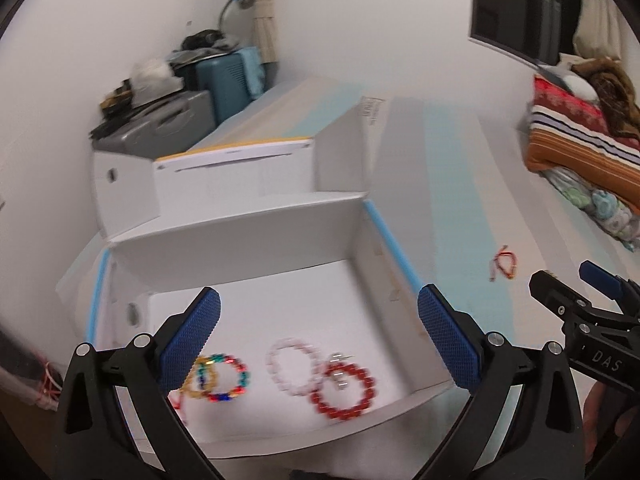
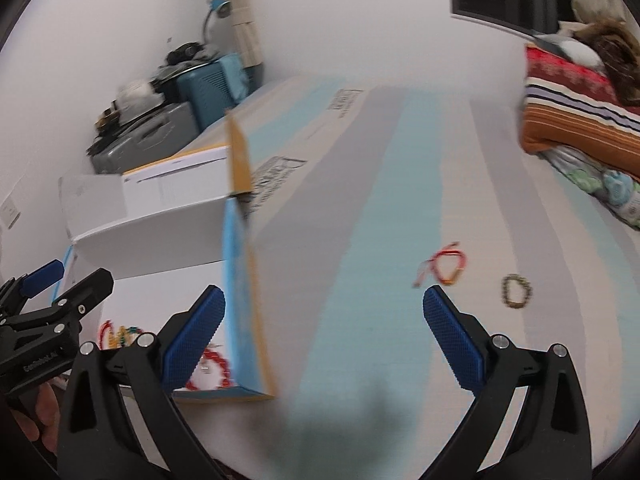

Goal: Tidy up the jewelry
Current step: 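Move the left gripper to the red string bracelet while the right gripper approaches the wooden bead bracelet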

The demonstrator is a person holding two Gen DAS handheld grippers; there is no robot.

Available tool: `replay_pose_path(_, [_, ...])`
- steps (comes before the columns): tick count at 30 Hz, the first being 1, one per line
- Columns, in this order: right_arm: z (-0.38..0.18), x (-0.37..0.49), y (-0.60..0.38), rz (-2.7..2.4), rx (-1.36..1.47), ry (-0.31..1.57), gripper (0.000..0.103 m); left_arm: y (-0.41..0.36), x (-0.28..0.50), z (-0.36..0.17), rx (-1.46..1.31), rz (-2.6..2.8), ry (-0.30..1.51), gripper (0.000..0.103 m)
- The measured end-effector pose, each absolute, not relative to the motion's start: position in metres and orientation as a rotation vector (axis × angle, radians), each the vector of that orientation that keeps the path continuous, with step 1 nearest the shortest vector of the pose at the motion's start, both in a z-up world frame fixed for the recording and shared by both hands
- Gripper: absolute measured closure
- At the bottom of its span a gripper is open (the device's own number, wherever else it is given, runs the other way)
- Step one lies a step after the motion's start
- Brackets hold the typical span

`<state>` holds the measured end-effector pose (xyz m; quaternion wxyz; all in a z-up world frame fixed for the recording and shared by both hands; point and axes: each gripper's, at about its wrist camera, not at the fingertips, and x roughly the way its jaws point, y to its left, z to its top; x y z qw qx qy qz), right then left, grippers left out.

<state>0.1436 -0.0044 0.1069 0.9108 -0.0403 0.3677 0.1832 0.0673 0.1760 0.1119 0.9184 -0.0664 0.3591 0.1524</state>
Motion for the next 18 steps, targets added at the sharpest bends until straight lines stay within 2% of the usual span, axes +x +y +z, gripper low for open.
replay_pose_path(9, [0.106,0.164,-0.090,0.250,-0.039,0.746,0.008,0.103,0.111,0.107,-0.101,0.190,0.739,0.006])
replay_pose_path(18, [0.087,0.197,-0.169,0.131,0.003,0.779,0.008,0.036,0.170,0.080,-0.059,0.088,0.788,0.006])
